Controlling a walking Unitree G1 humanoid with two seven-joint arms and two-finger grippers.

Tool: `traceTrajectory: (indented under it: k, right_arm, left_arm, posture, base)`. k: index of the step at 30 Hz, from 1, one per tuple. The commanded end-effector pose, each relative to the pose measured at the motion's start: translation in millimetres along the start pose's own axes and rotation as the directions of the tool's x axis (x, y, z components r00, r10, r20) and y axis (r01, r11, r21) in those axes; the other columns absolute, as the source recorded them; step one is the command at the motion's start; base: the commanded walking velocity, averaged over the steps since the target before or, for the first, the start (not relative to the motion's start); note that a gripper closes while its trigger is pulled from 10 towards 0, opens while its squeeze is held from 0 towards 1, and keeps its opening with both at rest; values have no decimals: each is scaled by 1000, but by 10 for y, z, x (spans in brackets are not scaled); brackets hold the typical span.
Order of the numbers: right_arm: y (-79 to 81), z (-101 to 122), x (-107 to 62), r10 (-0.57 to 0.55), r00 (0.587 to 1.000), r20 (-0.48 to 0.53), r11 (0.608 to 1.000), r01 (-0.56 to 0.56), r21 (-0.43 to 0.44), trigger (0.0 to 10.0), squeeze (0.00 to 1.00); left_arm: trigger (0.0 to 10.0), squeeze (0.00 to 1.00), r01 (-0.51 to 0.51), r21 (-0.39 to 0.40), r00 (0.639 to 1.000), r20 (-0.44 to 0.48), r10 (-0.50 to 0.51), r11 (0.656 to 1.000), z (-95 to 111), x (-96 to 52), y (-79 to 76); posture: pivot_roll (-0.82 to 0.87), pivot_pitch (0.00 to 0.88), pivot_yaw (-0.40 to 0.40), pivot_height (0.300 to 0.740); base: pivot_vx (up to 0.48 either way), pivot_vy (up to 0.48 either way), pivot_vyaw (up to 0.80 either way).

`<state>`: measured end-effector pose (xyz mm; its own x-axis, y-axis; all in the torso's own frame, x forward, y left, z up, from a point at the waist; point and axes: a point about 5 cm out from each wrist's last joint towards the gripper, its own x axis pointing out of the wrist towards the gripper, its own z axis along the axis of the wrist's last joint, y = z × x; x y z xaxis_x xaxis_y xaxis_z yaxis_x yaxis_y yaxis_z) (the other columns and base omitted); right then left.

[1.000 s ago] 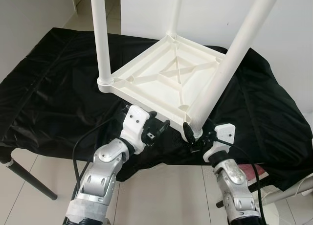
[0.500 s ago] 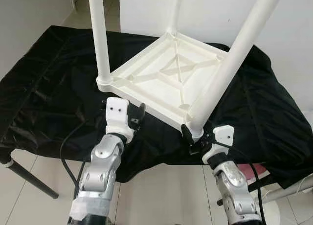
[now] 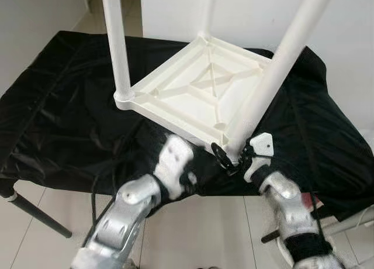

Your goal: Building children table

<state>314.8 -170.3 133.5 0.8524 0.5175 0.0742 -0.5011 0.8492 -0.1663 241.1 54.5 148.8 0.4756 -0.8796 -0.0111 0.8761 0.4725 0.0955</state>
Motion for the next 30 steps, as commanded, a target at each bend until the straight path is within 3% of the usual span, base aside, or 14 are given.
traceTrajectory:
  k: [1, 6, 17, 18, 19, 20, 22, 23, 24, 30]
  right_arm:
    - [18, -62, 20, 58, 998, -27, 998, -58, 11, 10000, 0]
    - [-103, -68, 139, 131, 989, -66, 991, -131, 8, 10000, 0]
    - [-139, -33, 283, 175, 983, -55, 985, -175, 5, 10000, 0]
    - [-141, -14, 307, 190, 981, -43, 982, -190, 6, 7686, 0]
    - [-141, -14, 307, 190, 981, -43, 982, -190, 6, 7686, 0]
    - [-147, -10, 313, 198, 979, -38, 980, -198, 6, 4235, 0]
    - [-158, -9, 314, 205, 978, -35, 979, -205, 2, 1608, 0]
    - [-158, -9, 314, 205, 978, -35, 979, -205, 2, 1608, 0]
    - [-164, -9, 311, 205, 978, -33, 979, -205, 0, 0, 0]
    - [-188, -20, 270, 211, 977, -23, 977, -211, -1, 0, 0]
  left_arm:
    - [10000, 0, 46, -12, 999, 13, -45, 999, 48, 23, -30]
    - [10000, 0, 66, -10, 998, 15, -66, 998, 104, 35, 2]
    - [10000, 0, 92, -1, 996, 7, -92, 996, 119, 15, -7]
    - [10000, 0, 92, 0, 996, 7, -92, 996, 125, 29, -4]
    - [10000, 0, 92, 0, 996, 7, -92, 996, 125, 29, -4]
    - [10000, 0, 94, 3, 996, 7, -94, 996, 129, 36, -5]
    - [10000, 0, 96, 6, 995, 6, -96, 995, 135, 46, -8]
    - [10000, 0, 96, 6, 995, 6, -96, 995, 135, 46, -8]
    - [10000, 0, 98, 8, 995, 6, -98, 995, 135, 51, -9]
    - [10000, 0, 104, 6, 994, 22, -104, 995, 146, 117, -19]
  posture:
    - [8, 72, -40, 740]
    - [40, 62, -43, 740]
    - [55, 54, -56, 740]
    - [58, 52, -61, 740]
    - [58, 52, -61, 740]
    - [59, 50, -65, 740]
    - [57, 50, -70, 740]
    - [57, 50, -70, 740]
    - [50, 47, -69, 740]
    - [27, 42, -76, 740]
  base:
    - [0, 0, 0]
    - [0, 0, 0]
    - [0, 0, 0]
    - [0, 0, 0]
    - [0, 0, 0]
    - [0, 0, 0]
    - [0, 0, 0]
    - [0, 0, 0]
    - [0, 0, 0]
    - [0, 0, 0]
